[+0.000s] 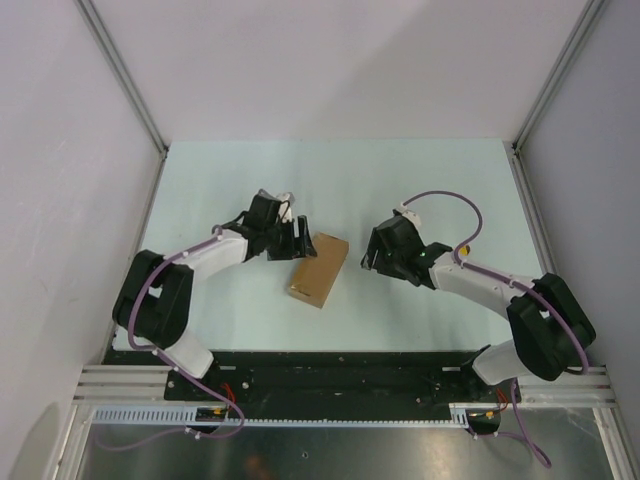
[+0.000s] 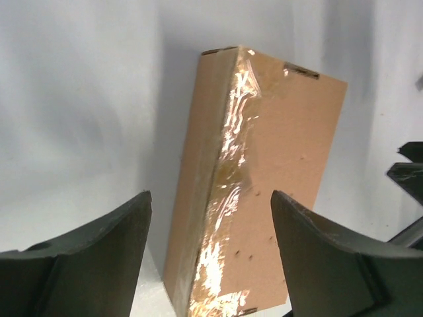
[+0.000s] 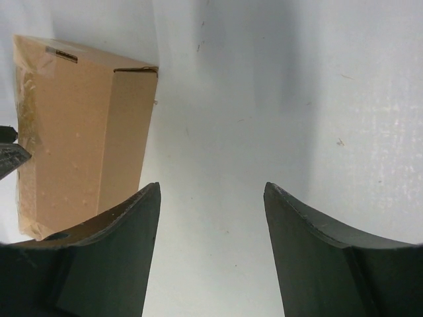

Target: Unpack the express box

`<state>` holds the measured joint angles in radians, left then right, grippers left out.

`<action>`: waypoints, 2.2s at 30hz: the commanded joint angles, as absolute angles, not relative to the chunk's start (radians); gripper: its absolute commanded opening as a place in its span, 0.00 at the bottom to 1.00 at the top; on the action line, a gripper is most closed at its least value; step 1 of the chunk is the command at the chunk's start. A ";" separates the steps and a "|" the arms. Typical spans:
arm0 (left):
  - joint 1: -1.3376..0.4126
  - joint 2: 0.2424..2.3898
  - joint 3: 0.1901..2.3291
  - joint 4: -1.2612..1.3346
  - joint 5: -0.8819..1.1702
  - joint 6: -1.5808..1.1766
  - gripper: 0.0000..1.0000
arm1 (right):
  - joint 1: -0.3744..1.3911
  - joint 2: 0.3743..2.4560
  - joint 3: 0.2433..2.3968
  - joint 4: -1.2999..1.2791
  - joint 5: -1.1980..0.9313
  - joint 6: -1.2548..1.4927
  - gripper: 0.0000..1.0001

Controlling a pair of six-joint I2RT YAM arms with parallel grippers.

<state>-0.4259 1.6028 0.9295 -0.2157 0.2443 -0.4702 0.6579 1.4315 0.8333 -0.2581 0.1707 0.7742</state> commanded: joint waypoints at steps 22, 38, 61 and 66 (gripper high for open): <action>-0.535 1.750 1.049 -0.245 0.472 -1.023 0.50 | 0.650 1.565 0.950 -0.094 0.061 0.709 0.66; -0.552 1.747 1.107 -0.241 0.495 -0.809 0.70 | 0.528 1.643 1.040 -0.021 -0.009 0.542 0.63; -0.472 1.747 1.081 -0.249 0.505 -0.617 0.49 | 0.738 1.603 1.040 -0.288 0.130 0.566 0.86; -0.463 1.755 1.071 -0.252 0.495 -0.618 0.47 | 0.747 1.637 1.039 -0.273 0.133 0.581 0.87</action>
<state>-0.4770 1.7473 1.0721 -0.2531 0.4824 -0.6449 0.7380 1.6119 1.0080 -0.2825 0.1055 0.5518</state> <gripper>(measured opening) 0.481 0.865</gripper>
